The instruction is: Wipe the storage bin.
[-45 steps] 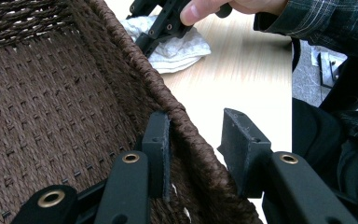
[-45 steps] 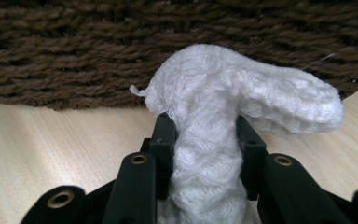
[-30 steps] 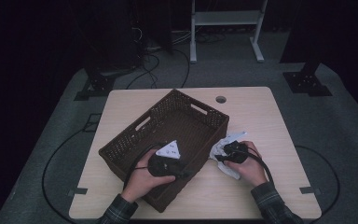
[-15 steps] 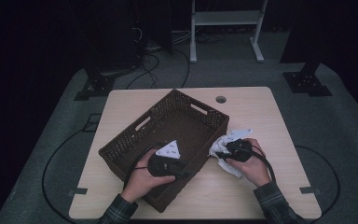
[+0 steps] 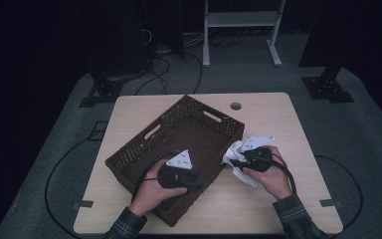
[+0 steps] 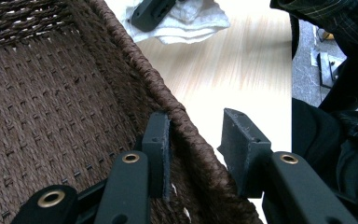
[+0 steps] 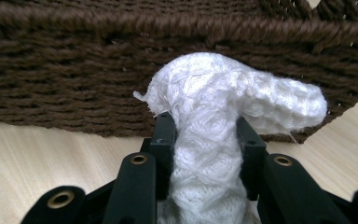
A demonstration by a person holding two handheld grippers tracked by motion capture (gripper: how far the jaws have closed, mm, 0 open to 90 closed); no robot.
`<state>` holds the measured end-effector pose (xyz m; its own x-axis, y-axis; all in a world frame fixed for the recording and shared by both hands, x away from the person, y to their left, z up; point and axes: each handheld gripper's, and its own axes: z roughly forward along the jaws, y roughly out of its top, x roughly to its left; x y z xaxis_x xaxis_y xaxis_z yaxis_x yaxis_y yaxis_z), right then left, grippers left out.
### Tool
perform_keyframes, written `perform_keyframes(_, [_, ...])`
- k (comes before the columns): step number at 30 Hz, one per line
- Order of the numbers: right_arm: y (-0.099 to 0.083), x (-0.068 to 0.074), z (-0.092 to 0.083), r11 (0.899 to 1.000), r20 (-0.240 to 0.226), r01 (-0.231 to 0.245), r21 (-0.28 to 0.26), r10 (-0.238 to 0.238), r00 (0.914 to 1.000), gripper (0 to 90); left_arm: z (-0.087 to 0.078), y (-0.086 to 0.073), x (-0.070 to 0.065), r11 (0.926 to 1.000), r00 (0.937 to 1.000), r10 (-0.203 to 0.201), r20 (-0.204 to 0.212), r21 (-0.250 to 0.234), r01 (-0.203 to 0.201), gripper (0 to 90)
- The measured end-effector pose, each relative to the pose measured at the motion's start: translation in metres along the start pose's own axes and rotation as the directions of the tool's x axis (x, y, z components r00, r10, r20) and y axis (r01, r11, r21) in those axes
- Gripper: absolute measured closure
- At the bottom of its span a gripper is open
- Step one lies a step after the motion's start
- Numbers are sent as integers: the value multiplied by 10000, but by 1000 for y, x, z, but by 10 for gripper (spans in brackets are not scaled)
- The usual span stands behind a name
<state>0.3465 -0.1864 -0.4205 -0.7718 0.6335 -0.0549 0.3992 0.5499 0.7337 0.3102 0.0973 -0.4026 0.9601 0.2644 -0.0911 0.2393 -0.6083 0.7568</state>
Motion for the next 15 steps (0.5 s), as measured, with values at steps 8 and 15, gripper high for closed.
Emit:
perform_keyframes(8, [5,3,-8,9996,-132,103,-249,-106,9999,666,0,0,0,10000,10000,-2,-1,2,2,625])
perform_keyframes(15, [10,8,-15,9987,-184,214,-470,-223,9996,666,0,0,0,10000,10000,-1,1,4,1,625])
